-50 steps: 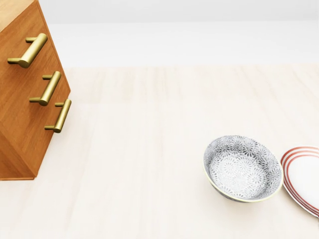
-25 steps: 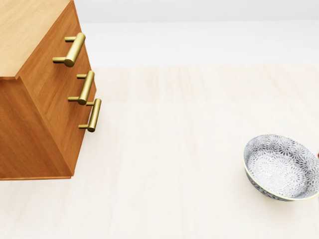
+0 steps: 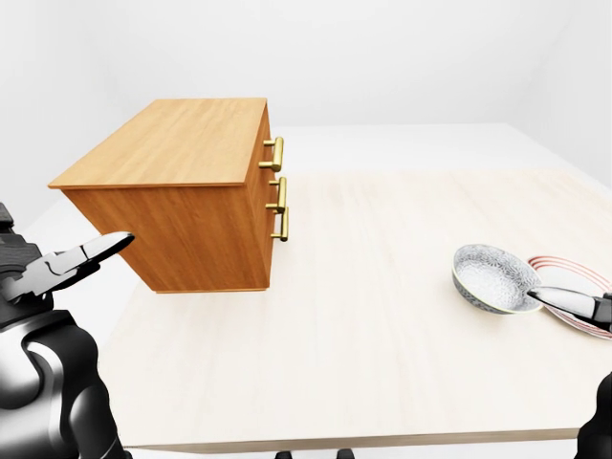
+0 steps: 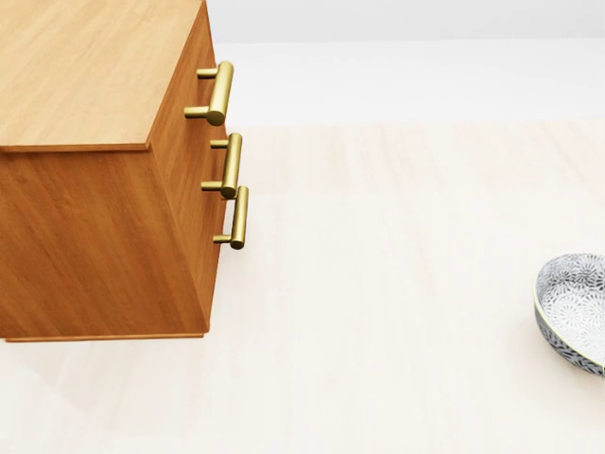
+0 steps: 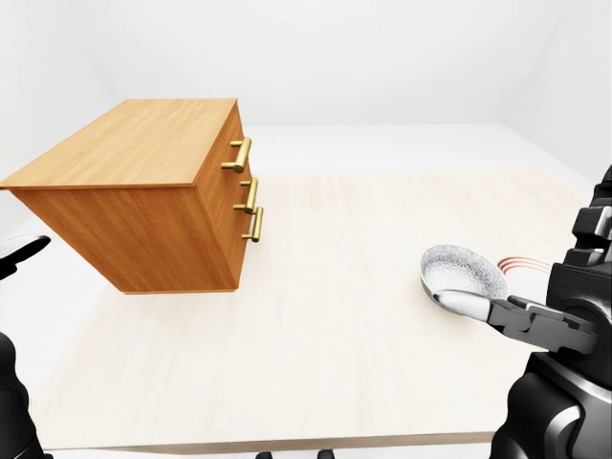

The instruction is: Put the bowl on top of the cabinet.

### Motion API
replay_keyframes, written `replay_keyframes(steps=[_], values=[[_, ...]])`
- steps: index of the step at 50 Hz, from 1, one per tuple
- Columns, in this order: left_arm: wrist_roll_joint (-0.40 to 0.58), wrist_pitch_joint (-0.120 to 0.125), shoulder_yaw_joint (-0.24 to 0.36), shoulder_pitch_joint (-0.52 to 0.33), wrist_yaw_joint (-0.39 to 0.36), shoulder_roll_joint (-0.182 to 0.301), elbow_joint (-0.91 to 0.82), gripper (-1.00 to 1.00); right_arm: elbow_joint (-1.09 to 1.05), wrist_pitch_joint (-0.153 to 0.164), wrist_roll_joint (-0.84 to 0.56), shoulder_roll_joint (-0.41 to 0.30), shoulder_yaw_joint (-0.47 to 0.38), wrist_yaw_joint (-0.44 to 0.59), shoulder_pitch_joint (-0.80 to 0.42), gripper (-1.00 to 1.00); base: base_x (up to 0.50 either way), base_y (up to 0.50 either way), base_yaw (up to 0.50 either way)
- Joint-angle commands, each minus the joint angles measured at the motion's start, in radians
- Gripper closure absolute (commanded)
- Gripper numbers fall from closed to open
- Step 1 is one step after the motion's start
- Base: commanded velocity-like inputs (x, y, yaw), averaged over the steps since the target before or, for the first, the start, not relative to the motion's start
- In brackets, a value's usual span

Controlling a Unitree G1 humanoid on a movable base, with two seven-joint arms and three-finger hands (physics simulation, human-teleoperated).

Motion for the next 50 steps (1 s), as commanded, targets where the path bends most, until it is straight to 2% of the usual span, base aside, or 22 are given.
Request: replay_keyframes(steps=[1, 21, 35, 42, 43, 44, 45, 46, 47, 50], values=[[0.001, 0.0, -0.001, 0.001, -0.001, -0.001, 0.001, -1.0, 0.005, 0.0, -0.004, 0.002, 0.002, 0.003, 0.001, -1.0, 0.0, 0.29, 0.0], [0.001, 0.0, 0.0, 0.0, -0.001, -0.001, -0.001, -1.0, 0.009, 0.0, -0.003, 0.004, -0.001, 0.005, 0.003, -1.0, 0.0, 0.29, 0.0], [0.0, 0.0, 0.0, -0.002, 0.0, 0.001, -0.001, -1.0, 0.045, 0.0, -0.047, -0.015, 0.037, 0.0, -0.022, -1.0, 0.0, 0.0, 0.0], [0.004, 0.0, -0.002, -0.001, -0.001, -0.001, -0.004, -1.0, 0.202, 0.0, -0.158, -0.194, 0.063, -0.007, -0.205, -1.0, 0.0, 0.0, 0.0], [0.003, 0.0, 0.0, -0.002, -0.001, 0.0, -0.004, -1.0, 0.243, 0.0, -0.22, -0.243, 0.093, 0.016, -0.223, -1.0, 0.0, 0.0, 0.0], [0.001, 0.0, 0.002, -0.002, -0.001, 0.0, -0.002, -1.0, 0.324, 0.0, -0.355, -0.311, 0.133, 0.024, -0.247, -1.0, 0.0, 0.0, 0.0], [0.001, 0.0, 0.002, -0.002, -0.001, 0.001, -0.002, -1.0, 0.328, 0.0, -0.385, -0.3, 0.129, 0.044, -0.257, -1.0, 0.0, 0.0, 0.0], [-0.001, 0.0, 0.003, -0.004, 0.001, 0.002, -0.001, -1.0, 0.414, 0.0, -0.475, -0.357, 0.139, 0.074, -0.281, -1.0, 0.0, 0.0, 0.0], [-0.002, 0.0, 0.003, -0.005, 0.001, 0.003, -0.001, -1.0, 0.456, 0.0, -0.527, -0.371, 0.135, 0.098, -0.292, -1.0, 0.0, 0.0, 0.0], [-0.005, 0.0, 0.005, -0.005, 0.003, 0.005, 0.002, -1.0, 0.503, 0.0, -0.588, -0.388, 0.104, 0.152, -0.316, -1.0, 0.0, 0.0, 0.0]])
